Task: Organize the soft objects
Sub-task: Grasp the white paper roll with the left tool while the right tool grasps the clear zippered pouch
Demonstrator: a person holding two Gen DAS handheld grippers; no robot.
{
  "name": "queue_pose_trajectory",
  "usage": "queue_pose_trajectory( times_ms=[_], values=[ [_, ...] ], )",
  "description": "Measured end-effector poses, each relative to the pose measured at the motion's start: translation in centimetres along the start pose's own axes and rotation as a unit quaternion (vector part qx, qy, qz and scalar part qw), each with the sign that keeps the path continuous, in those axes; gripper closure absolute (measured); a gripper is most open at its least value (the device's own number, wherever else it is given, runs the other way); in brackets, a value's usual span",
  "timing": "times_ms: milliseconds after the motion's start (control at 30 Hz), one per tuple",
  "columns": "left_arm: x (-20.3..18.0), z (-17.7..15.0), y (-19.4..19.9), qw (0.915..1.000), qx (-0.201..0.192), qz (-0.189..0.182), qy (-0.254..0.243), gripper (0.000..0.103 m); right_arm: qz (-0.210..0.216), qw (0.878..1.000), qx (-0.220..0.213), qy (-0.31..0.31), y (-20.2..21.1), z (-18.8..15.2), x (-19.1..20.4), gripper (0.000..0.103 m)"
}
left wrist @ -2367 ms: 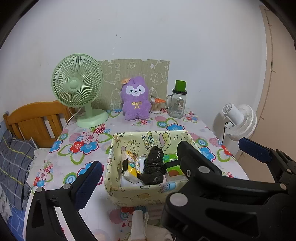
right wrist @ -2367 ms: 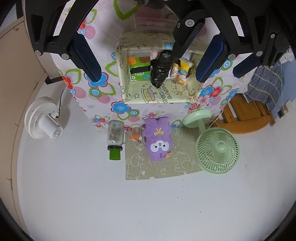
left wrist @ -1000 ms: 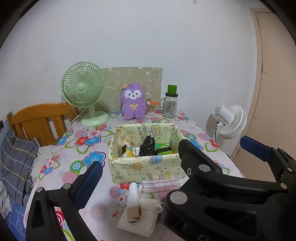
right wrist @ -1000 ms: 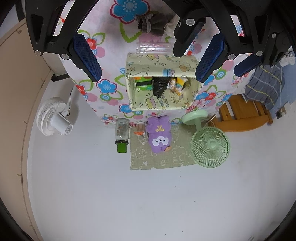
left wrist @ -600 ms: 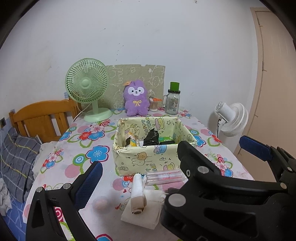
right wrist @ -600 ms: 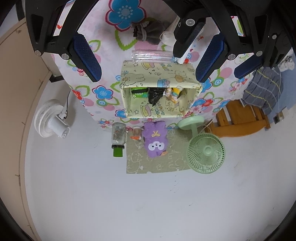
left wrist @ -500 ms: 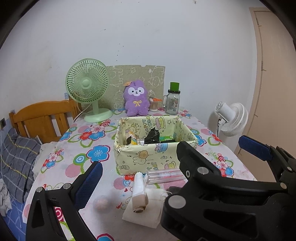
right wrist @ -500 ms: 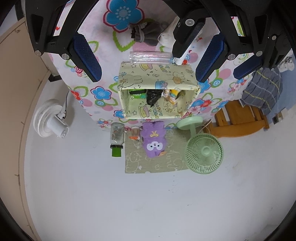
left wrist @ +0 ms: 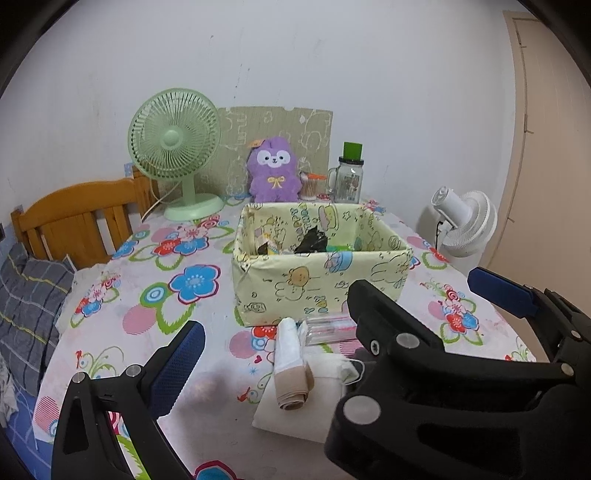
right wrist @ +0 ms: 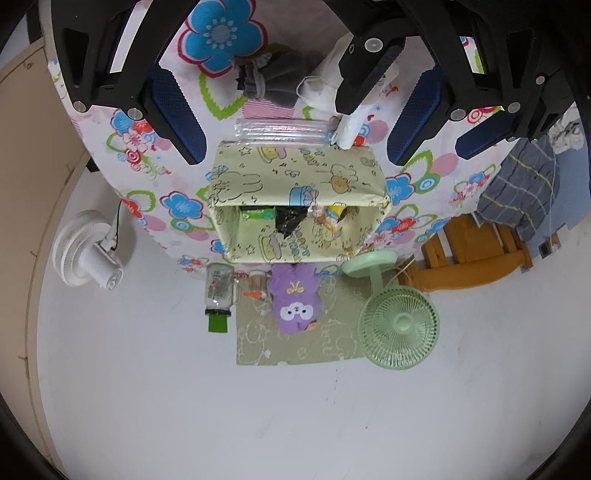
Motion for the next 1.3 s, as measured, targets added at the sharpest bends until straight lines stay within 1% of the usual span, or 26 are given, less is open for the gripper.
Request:
queue_pose_trajectory(
  times_ms=[467, 533, 667, 833, 933, 1067, 1167, 1300],
  values=[
    [1.2, -0.9, -3.7, 0.999, 0.039, 0.017, 0.009, 0.002, 0.022, 0.999, 0.046, -0.007, -4.4, -1.2, 0.2, 0.003],
    [1.4, -1.0, -4.3, 0.9987, 0.046, 0.021, 0.01, 0.006, 0.023, 0.998, 0.052, -0.008, -4.9, -1.4, 0.2, 0.003],
    [2.0, -1.3, -5.4, 0.9977, 0.059, 0.028, 0.017, 0.01, 0.024, 0.997, 0.067, -0.012, -6.0, -1.8, 0.1, 0.003],
    [2.7, -1.6, -6.5, 0.9963, 0.075, 0.031, 0.028, 0.024, 0.025, 0.996, 0.081, -0.013, -7.2, -2.2, 0.2, 0.003],
    [2.8, -1.8, -7.1, 0.9955, 0.085, 0.029, 0.029, 0.029, 0.025, 0.996, 0.09, -0.011, -7.9, -2.4, 0.3, 0.003],
    [2.9, -2.1, -7.8, 0.9947, 0.094, 0.03, 0.031, 0.031, 0.024, 0.995, 0.1, -0.013, -8.6, -2.6, 0.3, 0.003],
    [3.0, -2.3, -8.3, 0.9937, 0.102, 0.032, 0.033, 0.038, 0.024, 0.994, 0.109, -0.014, -9.2, -2.9, 0.3, 0.003],
    [3.1, -2.8, -9.0, 0.9918, 0.118, 0.033, 0.036, 0.051, 0.023, 0.992, 0.12, -0.015, -9.9, -3.4, 0.2, 0.003]
  ],
)
Point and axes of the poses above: each gripper's, at about its wrist camera, not at the fingertips, and y roughly against the way its jaws point, x to its left, z to its top, the point moved 8 cm from there along -y, roughly the way its jaws point, and after that the axes turned 15 degrees about y, right-handed, at the moved point
